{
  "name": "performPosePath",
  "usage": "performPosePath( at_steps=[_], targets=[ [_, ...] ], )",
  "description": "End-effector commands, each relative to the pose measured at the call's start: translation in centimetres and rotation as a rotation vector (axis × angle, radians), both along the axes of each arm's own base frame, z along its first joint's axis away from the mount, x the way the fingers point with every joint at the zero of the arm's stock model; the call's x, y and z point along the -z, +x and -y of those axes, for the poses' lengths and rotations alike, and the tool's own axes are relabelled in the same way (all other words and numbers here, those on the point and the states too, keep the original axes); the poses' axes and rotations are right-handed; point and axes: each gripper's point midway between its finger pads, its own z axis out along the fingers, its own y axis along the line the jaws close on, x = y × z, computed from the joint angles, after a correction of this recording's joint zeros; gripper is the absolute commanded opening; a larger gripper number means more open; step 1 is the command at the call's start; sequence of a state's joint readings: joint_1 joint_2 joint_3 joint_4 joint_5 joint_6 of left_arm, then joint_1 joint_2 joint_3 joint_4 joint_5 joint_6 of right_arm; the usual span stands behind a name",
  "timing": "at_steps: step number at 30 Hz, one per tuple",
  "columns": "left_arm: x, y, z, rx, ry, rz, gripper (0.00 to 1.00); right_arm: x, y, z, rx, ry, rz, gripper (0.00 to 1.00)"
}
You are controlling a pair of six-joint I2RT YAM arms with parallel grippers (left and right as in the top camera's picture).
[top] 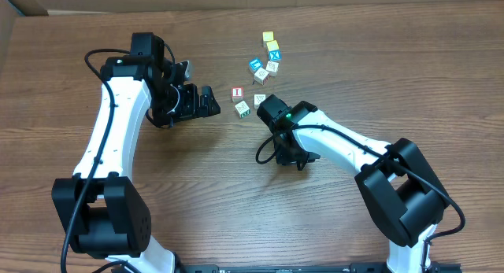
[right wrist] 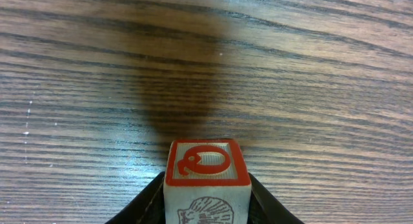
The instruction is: Flip 4 blocks
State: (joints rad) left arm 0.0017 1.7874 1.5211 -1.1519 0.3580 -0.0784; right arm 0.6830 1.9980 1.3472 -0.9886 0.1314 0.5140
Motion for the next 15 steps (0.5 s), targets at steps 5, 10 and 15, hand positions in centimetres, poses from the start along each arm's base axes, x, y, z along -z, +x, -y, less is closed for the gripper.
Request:
performPosePath(
  at_steps=[5,10,15],
  targets=[
    [-0.1,0.6,-0.3,-0.019,0.005,0.003,1.00,-1.6,0.5,-0.5,0.009,0.033,0.037,0.35],
    [-0.1,0.6,-0.3,-0.019,0.005,0.003,1.00,-2.1,0.7,-0.9,0.009,0.047,0.038,0.36],
    [-0.1,0.6,-0.3,-0.019,0.005,0.003,1.00,-2.5,0.7,-1.6,0.008,0.079,0.026,0.60]
  ],
)
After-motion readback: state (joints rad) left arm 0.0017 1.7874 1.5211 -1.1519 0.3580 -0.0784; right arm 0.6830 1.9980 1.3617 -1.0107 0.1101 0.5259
